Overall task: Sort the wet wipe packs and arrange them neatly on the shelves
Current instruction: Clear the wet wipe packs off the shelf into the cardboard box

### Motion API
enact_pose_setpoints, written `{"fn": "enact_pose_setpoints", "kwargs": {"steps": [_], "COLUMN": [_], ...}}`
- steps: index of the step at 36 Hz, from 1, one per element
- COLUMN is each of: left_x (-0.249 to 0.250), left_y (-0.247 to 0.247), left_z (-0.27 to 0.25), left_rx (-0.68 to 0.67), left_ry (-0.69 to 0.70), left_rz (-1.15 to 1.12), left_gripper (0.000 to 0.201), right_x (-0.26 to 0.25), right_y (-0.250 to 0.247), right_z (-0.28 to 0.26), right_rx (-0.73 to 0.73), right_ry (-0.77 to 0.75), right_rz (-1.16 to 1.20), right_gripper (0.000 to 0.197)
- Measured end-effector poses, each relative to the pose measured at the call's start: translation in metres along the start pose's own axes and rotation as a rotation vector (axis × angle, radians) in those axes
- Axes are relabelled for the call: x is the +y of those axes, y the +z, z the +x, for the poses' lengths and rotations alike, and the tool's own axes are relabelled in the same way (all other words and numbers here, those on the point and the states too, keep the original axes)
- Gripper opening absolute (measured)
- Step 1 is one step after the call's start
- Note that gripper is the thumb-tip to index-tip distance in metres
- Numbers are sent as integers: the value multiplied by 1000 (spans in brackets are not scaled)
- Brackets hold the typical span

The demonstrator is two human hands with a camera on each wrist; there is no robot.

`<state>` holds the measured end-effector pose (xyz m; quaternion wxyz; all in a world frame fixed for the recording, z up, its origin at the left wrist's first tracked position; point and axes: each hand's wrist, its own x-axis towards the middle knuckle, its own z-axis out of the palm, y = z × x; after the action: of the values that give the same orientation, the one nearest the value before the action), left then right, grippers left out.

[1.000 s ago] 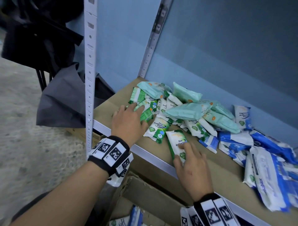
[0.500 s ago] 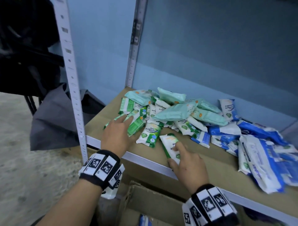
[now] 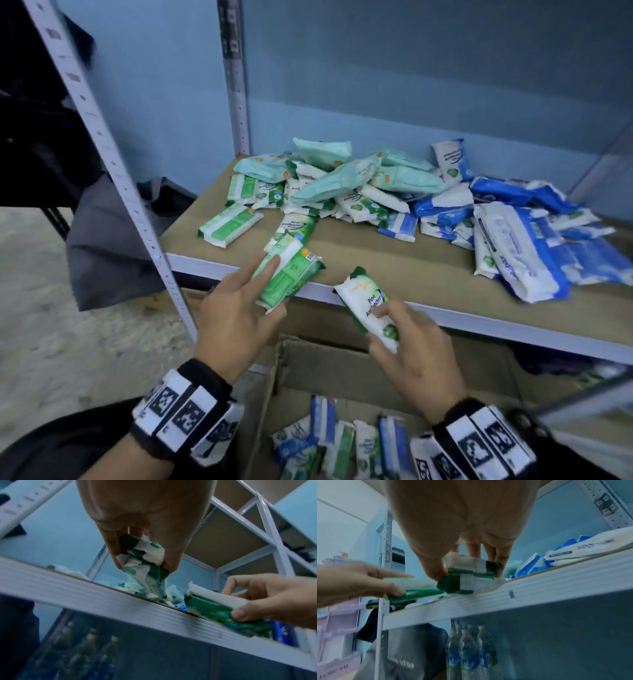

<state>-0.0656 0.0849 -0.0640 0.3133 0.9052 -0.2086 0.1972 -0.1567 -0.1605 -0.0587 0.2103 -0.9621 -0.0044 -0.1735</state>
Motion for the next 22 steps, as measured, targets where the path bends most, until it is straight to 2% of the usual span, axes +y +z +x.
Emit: {"fn": "enact_pose_setpoints", "kwargs": {"steps": [5, 8, 11, 16, 19, 22], "left_x": [26, 34, 32, 28, 26, 26], "left_y": [24, 40, 60, 103, 127, 150], "left_z": [-41, -63, -82, -98, -108, -123], "left_rx": [-87, -169, -330, -775, -971, -1088], "left_ry": [45, 79, 68, -27, -65, -47], "left_rz": [-118, -86, 6, 164, 206, 254], "left_gripper": [61, 62, 66, 67, 67, 59], "right_x": [24, 43, 62, 89, 102, 112], "right_y": [20, 32, 41, 61, 85, 114], "right_z": [-44, -67, -88, -107, -120, -132], "right_rx": [22, -71, -245, -633, -812, -995], "right_ry": [-29, 6, 93, 259, 293, 266], "right_rz": [69, 95, 88, 25, 22, -4], "right_gripper": [40, 38, 36, 28, 28, 28]}}
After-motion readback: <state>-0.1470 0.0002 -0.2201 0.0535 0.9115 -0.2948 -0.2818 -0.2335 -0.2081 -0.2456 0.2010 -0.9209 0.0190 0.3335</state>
